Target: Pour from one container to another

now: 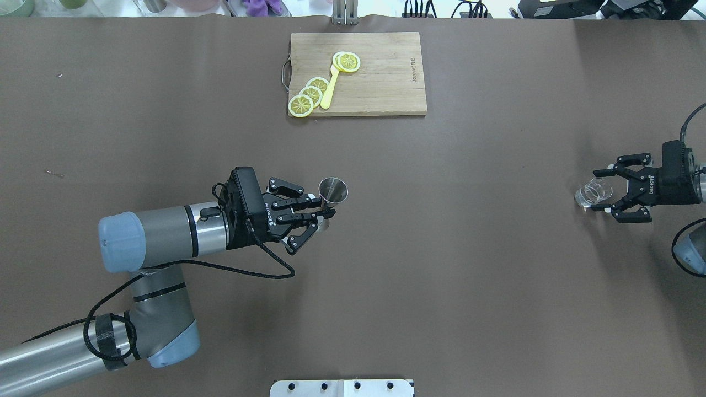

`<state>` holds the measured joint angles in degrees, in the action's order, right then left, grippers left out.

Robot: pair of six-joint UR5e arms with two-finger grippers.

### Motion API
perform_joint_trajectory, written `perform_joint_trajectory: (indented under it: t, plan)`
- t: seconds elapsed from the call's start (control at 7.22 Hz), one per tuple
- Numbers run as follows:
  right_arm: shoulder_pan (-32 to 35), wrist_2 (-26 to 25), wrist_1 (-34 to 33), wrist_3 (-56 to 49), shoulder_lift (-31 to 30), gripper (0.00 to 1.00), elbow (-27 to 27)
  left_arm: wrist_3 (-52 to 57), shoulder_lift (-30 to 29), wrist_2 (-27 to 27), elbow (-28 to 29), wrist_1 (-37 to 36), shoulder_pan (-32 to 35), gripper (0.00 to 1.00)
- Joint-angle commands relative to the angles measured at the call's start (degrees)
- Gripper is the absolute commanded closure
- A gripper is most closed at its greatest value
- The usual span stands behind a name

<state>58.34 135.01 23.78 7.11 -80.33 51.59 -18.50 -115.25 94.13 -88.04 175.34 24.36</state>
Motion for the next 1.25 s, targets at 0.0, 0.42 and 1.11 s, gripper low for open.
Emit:
perform_joint_trajectory:
  t: [0.0,0.42,1.11]
  plan:
    - [-0.24,-0.01,-0.31,0.18,0.0,0.14,0.0,0.05,0.46,0.09,-0.11,0.35,-0.02,1.0]
    - [-0.51,-0.1,-0.84,0.36,0.0,0.15,0.09,0.05,0.46,0.09,-0.02,0.26,-0.19,1.0]
    - [-1.03,-0.45,-1.72,0.36,0.0,0.15,0.27,-0.04,0.2,0.01,-0.02,0.18,-0.54,1.0]
